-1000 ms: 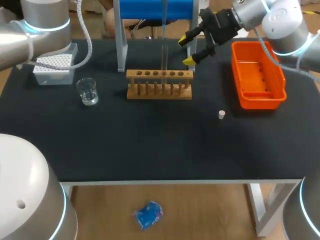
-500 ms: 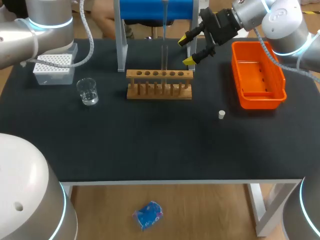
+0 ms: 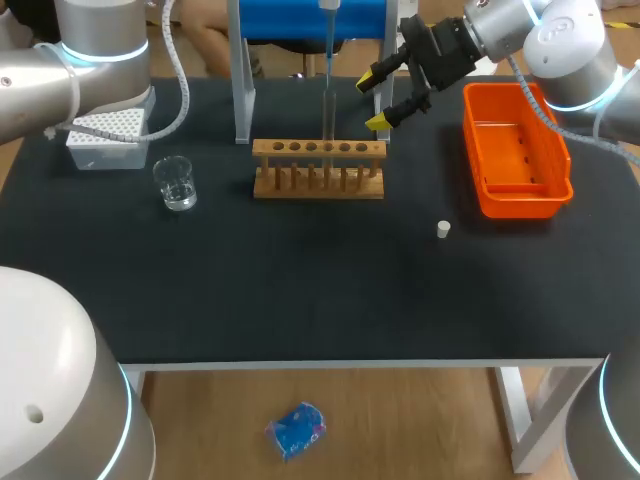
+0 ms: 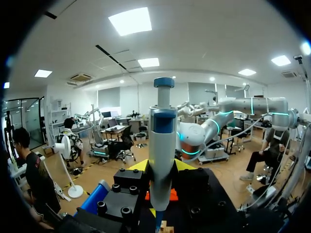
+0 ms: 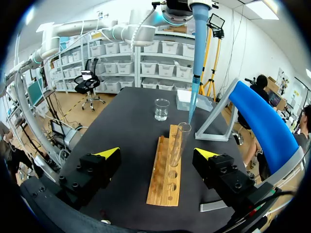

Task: Invert the test tube, pick up the pipette, mount the tip to pipette, aspirate from beaker and dispense into the tube, eject the tip, return the pipette, and cap with the stopper.

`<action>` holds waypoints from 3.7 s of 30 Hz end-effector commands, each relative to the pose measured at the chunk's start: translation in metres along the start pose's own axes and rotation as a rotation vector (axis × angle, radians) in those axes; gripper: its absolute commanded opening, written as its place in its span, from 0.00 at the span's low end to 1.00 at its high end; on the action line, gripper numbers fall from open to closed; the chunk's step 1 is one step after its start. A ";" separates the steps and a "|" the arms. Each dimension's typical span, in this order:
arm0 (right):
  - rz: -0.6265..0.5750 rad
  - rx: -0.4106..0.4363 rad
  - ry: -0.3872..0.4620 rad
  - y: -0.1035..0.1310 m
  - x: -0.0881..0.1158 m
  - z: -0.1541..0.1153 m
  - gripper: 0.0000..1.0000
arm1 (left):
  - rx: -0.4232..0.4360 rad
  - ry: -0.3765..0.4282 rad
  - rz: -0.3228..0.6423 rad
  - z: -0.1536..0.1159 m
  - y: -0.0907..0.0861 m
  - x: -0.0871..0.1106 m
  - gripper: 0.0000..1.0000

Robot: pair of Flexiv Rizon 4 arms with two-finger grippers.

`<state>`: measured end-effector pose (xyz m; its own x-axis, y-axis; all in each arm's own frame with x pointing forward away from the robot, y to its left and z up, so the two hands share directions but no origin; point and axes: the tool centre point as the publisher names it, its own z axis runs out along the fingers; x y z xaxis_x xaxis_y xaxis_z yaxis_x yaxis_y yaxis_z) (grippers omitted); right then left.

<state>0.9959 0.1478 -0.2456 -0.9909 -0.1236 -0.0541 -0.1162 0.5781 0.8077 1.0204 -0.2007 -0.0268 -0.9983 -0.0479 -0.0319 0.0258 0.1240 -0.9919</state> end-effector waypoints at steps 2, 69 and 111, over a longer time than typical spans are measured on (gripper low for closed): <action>-0.001 0.002 0.002 0.000 0.000 -0.001 1.00 | 0.004 0.001 -0.005 0.000 0.006 -0.002 0.00; -0.001 0.002 0.002 0.000 0.000 -0.001 1.00 | -0.015 -0.052 -0.053 -0.006 0.024 -0.003 0.00; -0.001 0.002 0.002 0.000 0.000 -0.001 1.00 | 0.013 -0.036 -0.062 0.001 0.023 -0.012 0.00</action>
<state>0.9959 0.1479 -0.2456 -0.9909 -0.1237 -0.0541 -0.1162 0.5781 0.8077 1.0318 -0.1988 -0.0500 -0.9954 -0.0920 0.0263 -0.0363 0.1088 -0.9934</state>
